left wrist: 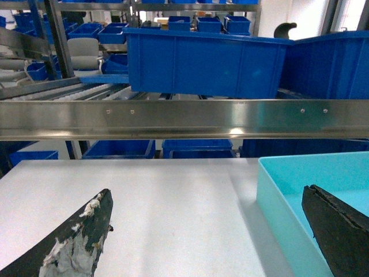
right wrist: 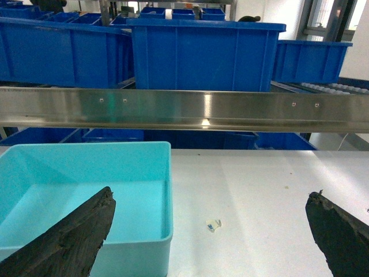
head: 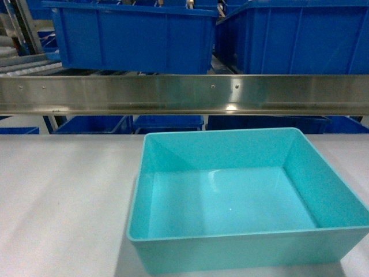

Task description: Organize blue bins on left shelf correctly

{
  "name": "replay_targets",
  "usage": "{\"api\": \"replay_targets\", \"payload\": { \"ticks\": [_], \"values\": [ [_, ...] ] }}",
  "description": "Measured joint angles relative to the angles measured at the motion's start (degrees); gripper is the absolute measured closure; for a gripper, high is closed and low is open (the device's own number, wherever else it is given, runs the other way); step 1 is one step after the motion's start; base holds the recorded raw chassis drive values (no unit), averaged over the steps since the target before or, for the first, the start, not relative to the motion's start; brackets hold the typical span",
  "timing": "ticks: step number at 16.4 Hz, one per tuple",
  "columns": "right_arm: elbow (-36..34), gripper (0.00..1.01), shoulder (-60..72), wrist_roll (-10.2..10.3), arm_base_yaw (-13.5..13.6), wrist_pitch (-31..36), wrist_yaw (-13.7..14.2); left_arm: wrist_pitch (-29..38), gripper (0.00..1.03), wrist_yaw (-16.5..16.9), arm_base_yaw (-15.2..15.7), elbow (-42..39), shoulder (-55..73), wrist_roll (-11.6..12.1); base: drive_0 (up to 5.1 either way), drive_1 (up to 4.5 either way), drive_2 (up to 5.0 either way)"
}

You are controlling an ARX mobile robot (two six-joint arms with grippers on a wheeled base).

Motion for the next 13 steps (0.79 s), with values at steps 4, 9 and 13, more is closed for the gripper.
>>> {"api": "replay_targets", "payload": {
  "ticks": [4,9,13],
  "values": [
    [0.00,0.03,0.00,0.00,0.00,0.00,0.00,0.00,0.05,0.00,0.00,0.00,0.00,0.00,0.0,0.00,0.0],
    [0.00,0.03,0.00,0.00,0.00,0.00,0.00,0.02,0.05,0.00,0.00,0.00,0.00,0.00,0.0,0.00,0.0],
    [0.00,0.03,0.00,0.00,0.00,0.00,0.02,0.00,0.05,0.00,0.00,0.00,0.00,0.00,0.0,0.00,0.0]
  ]
}}
